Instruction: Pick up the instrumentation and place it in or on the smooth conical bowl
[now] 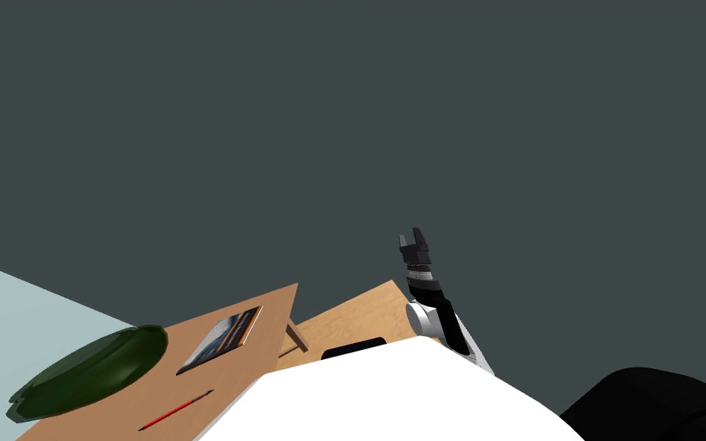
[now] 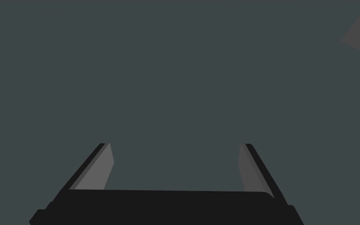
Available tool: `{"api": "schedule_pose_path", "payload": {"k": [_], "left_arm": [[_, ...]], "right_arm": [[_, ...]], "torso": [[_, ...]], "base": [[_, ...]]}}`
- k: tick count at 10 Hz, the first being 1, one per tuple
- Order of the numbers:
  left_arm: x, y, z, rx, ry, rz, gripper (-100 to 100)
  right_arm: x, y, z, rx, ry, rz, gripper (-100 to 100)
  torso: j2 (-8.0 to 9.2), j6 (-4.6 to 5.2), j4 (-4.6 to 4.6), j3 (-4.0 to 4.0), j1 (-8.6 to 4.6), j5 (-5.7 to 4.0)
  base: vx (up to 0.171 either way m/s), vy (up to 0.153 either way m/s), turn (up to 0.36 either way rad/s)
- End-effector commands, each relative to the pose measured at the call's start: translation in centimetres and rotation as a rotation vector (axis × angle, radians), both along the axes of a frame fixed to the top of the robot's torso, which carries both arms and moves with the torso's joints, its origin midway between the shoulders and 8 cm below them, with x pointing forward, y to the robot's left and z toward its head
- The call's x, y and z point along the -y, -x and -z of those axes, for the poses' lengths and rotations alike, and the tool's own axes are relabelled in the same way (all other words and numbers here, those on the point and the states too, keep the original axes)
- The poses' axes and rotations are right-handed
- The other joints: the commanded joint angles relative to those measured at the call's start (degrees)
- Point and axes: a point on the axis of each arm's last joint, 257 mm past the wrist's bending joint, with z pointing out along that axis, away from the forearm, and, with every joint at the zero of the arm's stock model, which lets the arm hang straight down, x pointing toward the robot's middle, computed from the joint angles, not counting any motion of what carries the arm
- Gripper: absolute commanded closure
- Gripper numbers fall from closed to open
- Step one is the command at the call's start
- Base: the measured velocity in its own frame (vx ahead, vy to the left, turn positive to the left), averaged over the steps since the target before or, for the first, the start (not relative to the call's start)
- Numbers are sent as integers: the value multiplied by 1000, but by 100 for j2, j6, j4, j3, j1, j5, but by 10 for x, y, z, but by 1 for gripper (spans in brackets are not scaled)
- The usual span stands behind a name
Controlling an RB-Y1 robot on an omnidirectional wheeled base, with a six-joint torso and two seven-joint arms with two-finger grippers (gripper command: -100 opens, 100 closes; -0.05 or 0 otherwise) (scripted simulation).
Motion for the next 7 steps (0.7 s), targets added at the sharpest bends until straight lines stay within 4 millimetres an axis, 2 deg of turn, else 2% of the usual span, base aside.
{"api": "schedule_pose_path", "payload": {"k": [1,2,3,4,5,6,7], "left_arm": [[0,0,0,0,0,0,0],[-6,3,-9,-1,0,2,100],[-11,7,-16,-4,2,3,100],[-10,5,-12,-2,-1,2,100],[-10,6,-13,-2,0,2,0],[-44,-1,-37,10,-59,15,100],[-60,-5,-50,17,-87,24,100]], "right_arm": [[0,0,0,0,0,0,0],[0,0,0,0,0,0,0],[0,0,0,0,0,0,0],[0,0,0,0,0,0,0],[0,0,0,0,0,0,0],[0,0,0,0,0,0,0],[0,0,0,0,0,0,0]], "torso": [[0,0,0,0,0,0],[0,0,0,0,0,0],[-7,-2,0,-3,-10,-5],[-16,-2,-2,-8,-20,-7],[-12,0,-3,-7,-14,-4],[-6,0,-2,-4,-7,-3],[13,-1,1,6,-32,-19]], "base": [[0,0,0],[29,-28,13],[56,-52,24],[26,-23,12],[0,0,0],[-49,-94,18],[-98,-149,10]]}}
